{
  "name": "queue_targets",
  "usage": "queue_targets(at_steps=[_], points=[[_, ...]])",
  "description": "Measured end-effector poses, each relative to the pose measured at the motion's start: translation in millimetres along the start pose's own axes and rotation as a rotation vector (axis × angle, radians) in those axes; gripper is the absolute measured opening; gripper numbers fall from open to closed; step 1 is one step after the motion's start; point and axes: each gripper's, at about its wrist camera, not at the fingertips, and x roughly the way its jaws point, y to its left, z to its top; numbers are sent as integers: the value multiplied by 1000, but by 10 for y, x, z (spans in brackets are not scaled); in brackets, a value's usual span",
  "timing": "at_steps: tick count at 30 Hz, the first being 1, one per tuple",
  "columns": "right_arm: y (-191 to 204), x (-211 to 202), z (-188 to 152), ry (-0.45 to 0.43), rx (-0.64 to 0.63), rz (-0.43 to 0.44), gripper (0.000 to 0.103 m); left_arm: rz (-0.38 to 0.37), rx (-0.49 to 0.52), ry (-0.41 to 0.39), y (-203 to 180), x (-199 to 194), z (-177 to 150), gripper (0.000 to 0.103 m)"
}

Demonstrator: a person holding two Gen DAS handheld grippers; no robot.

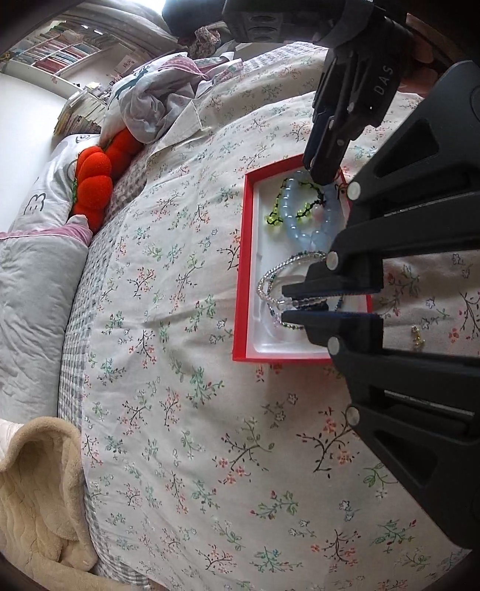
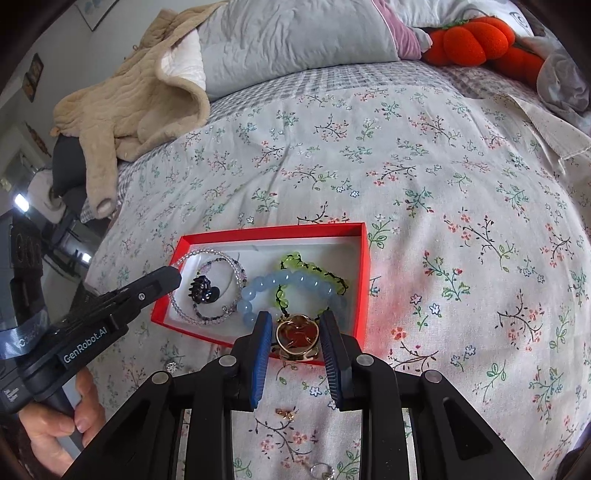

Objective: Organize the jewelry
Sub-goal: 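Carry the bracelet and pendant into the red box and open both tools, then grasp the small gold ring with the left tool while the right tool lowers toward the silver ring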

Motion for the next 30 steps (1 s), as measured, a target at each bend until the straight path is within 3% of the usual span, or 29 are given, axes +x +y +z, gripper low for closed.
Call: queue_targets(at_steps=[4,6,8,12,21,30], points=[[20,21,4,-4,0,8,27,17,-3,-7,18,-3,3,10],[33,5,5,-10,-3,18,28,20,4,-10,6,-21,-4,25],[51,-28,5,-18,-12,17,30,30,19,-24,-22,-58,-14,30],[43,-145,-4,-52,-10,23,58,40,43,-28,-63,-116,-34,39],[-39,-395,-102,-70,-2,1,61,84,59,-30,-63,-270,-159,62],[-142,-392,-409,0,1,-31,66,151,40,26,167,-306,-425,78]])
